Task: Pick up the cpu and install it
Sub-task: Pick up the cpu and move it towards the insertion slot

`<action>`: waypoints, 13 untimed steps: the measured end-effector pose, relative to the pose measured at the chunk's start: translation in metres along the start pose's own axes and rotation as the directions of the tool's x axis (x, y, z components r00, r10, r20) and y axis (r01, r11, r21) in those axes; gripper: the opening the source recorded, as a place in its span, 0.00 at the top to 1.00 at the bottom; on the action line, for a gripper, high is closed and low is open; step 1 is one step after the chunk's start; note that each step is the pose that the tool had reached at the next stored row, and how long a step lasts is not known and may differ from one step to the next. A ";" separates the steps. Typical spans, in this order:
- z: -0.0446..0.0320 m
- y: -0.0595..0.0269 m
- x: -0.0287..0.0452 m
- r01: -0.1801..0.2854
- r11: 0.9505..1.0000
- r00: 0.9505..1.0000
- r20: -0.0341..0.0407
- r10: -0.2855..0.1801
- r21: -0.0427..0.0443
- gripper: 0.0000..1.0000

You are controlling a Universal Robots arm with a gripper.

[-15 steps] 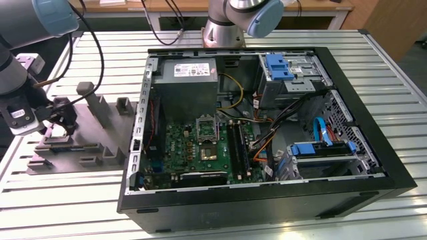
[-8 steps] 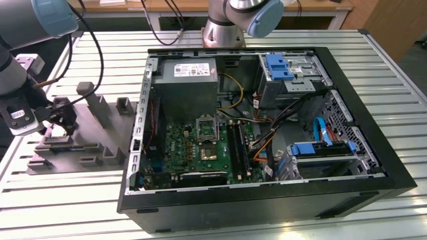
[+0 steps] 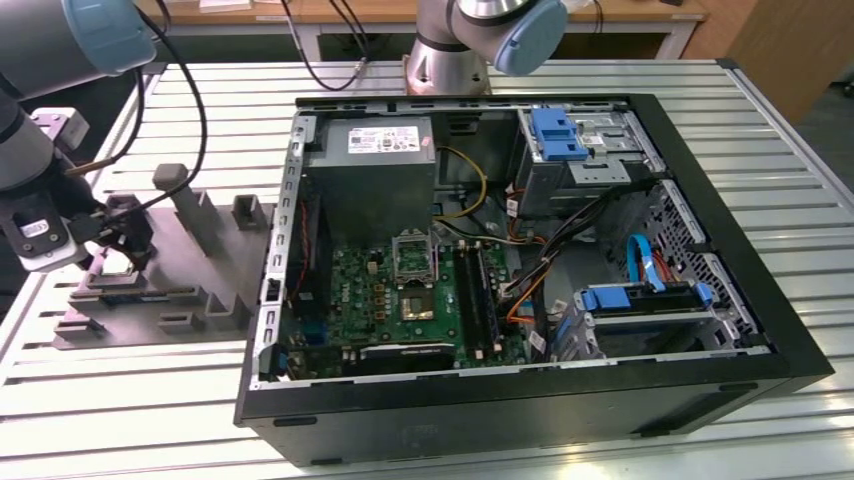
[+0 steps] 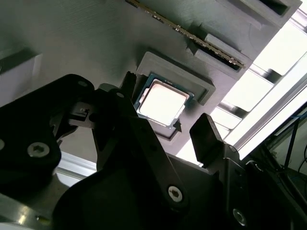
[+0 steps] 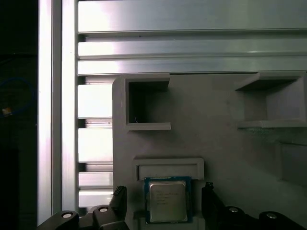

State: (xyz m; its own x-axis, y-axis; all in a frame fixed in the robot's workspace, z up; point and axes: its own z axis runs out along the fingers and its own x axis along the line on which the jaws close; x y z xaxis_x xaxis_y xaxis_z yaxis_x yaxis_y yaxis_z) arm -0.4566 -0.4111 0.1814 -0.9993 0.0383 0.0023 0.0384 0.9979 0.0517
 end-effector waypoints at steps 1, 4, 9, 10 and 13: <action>-0.0002 0.0000 0.0001 0.000 1.000 1.000 0.000 0.000 0.000 0.28; -0.0005 0.0000 0.0009 0.000 1.000 1.000 0.000 0.000 0.000 0.28; -0.0004 0.0000 0.0011 0.000 1.000 1.000 0.000 0.000 0.000 0.28; -0.0004 0.0000 0.0011 0.000 1.000 1.000 0.000 0.000 0.000 0.28; -0.0004 0.0000 0.0012 0.000 1.000 1.000 0.000 0.000 0.000 0.29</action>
State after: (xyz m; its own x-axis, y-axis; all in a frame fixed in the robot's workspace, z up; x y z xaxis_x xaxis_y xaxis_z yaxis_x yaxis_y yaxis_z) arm -0.4579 -0.4111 0.1818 -0.9993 0.0383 0.0025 0.0383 0.9979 0.0516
